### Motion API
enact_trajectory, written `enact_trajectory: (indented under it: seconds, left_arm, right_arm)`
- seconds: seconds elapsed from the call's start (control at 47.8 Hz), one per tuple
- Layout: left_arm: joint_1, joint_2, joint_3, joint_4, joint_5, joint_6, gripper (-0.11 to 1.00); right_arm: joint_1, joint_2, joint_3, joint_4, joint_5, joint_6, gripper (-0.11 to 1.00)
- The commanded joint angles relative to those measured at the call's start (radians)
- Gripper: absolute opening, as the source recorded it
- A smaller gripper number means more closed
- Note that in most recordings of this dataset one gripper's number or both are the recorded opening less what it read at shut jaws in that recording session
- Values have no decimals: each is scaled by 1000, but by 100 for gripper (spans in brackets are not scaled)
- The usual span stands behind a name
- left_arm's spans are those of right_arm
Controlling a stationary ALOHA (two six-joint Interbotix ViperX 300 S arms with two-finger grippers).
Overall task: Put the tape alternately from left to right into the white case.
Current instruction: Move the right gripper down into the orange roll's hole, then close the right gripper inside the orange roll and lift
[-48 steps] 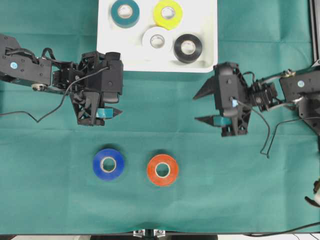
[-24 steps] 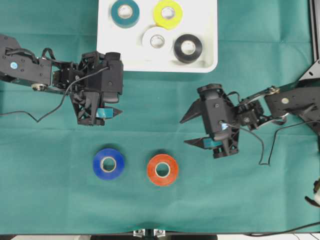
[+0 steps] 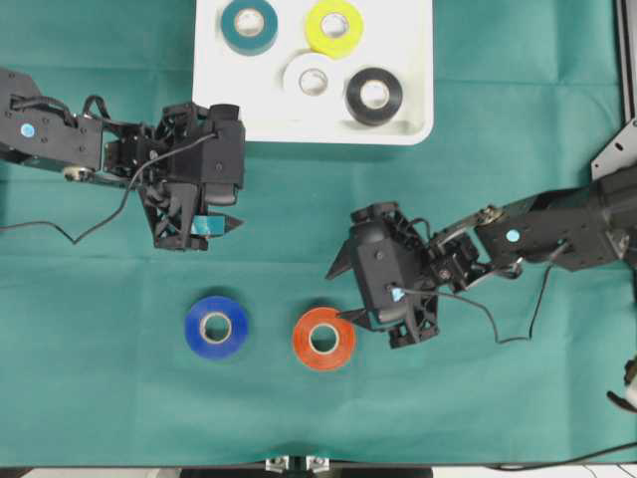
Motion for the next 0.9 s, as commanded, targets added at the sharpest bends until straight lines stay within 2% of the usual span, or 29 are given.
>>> enact_trajectory:
  seconds: [0.0,0.397,0.878]
  left_arm:
    - [-2,-17,9,-3,-8,-2,85]
    - [-3,-15,9,-3,-8,-2,86]
    - [-3,-15,11,-3,-8,-2,85]
  right_arm:
    - [9,2,-29,2,-9,2,68]
    - [32,52,-83,2,-8,3,69]
    - [35,107,-114,2,28,49,69]
